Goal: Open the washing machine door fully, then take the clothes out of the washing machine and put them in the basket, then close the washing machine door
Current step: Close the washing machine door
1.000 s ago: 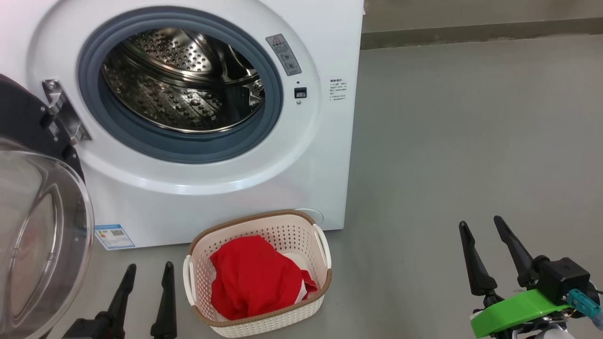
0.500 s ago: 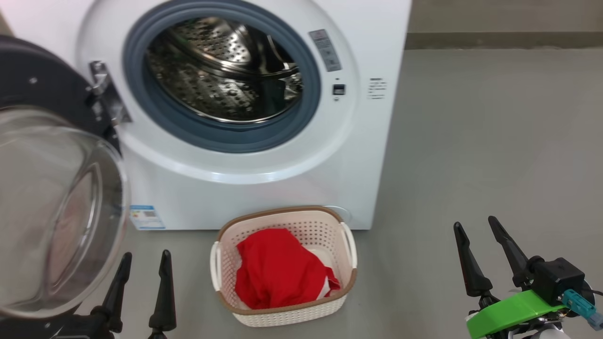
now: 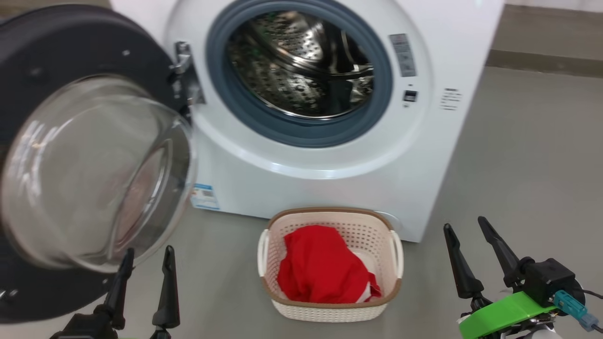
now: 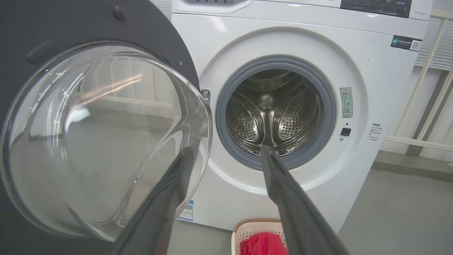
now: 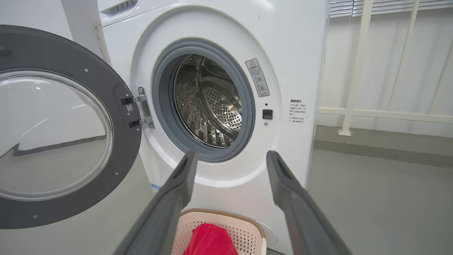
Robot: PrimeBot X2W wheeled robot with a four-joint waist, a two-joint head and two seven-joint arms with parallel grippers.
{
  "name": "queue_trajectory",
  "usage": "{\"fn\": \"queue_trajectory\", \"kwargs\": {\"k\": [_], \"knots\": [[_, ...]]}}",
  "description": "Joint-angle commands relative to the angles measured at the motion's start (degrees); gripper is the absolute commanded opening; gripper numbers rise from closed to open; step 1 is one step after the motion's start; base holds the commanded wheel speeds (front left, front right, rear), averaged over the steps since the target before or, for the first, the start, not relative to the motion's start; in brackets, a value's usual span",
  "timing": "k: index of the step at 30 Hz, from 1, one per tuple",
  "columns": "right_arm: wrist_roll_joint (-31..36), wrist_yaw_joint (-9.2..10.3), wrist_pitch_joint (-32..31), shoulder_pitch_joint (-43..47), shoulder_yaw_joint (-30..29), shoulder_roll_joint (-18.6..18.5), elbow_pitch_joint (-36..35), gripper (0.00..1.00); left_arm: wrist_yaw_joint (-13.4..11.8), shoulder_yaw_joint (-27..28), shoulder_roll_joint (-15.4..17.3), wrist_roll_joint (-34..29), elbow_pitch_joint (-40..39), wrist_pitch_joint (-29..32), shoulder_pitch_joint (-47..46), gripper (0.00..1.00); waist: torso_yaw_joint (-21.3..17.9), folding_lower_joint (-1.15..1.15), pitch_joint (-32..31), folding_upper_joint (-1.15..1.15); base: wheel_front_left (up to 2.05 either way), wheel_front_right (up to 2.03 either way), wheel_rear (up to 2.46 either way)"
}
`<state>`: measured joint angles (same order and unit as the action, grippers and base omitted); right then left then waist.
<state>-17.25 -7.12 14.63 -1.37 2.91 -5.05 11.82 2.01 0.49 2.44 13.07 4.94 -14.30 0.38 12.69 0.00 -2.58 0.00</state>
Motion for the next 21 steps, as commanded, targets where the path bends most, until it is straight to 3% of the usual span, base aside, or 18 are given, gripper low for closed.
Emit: {"fn": "queue_trajectory", "kwargs": {"k": [1, 21], "knots": [[-0.24, -0.36, 0.37, -1.32, 1.76, -0.27, -1.59, 1.0, -0.36, 1.71, 0.44, -0.66, -1.88, -0.7, -0.46, 1.0, 3.6, 0.0, -0.33, 0.0, 0.0, 0.0, 0.0], [-0.28, -0.36, 0.37, -2.57, 4.49, 0.92, -2.04, 1.0, -1.25, 1.48, 0.98, -1.84, -2.5, -0.7, -0.39, 1.0, 13.56, 0.0, -1.54, 0.0, 0.0, 0.0, 0.0]]}}
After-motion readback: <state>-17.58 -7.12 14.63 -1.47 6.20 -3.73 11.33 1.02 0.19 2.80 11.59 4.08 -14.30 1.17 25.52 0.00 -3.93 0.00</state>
